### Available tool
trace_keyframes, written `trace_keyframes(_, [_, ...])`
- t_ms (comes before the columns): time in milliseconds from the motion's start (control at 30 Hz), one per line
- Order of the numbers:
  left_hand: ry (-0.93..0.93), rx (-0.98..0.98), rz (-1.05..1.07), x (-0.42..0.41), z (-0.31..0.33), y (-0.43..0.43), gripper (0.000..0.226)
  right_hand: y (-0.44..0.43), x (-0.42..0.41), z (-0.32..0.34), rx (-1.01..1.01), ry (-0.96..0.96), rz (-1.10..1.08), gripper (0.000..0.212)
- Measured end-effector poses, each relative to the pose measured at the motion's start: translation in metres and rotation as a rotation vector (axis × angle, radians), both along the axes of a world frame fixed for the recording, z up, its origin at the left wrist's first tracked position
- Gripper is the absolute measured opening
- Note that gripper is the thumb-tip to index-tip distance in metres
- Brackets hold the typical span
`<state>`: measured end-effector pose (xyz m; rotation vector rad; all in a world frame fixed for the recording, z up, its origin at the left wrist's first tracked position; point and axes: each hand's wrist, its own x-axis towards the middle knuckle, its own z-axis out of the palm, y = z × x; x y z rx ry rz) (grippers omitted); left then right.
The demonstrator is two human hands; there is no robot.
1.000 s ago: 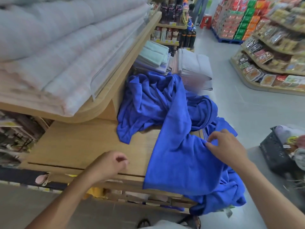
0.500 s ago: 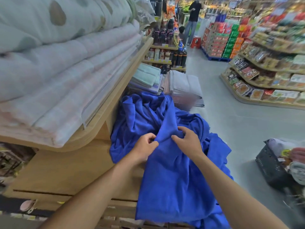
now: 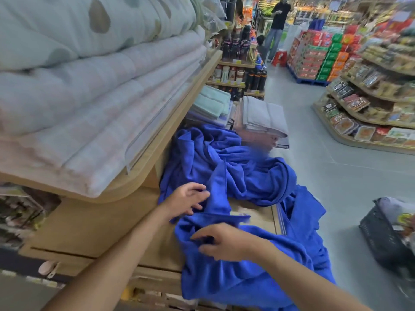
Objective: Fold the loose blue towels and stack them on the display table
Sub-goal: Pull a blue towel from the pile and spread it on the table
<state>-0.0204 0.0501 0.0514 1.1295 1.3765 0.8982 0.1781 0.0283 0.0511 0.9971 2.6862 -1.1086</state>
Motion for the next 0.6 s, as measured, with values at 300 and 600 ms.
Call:
trace_keyframes(300, [0.631, 0.142, -0.423, -0.003, -0.020, -0.009, 0.046, 0.039, 0.039, 0.009, 0.259, 0.155, -0.326, 0.039])
trace_keyframes(600, [-0.501, 0.151, 0.411, -0.041, 0.008, -0.034, 0.018, 0.085, 0.065, -0.003, 0.073, 0.236, -0.690, 0.031])
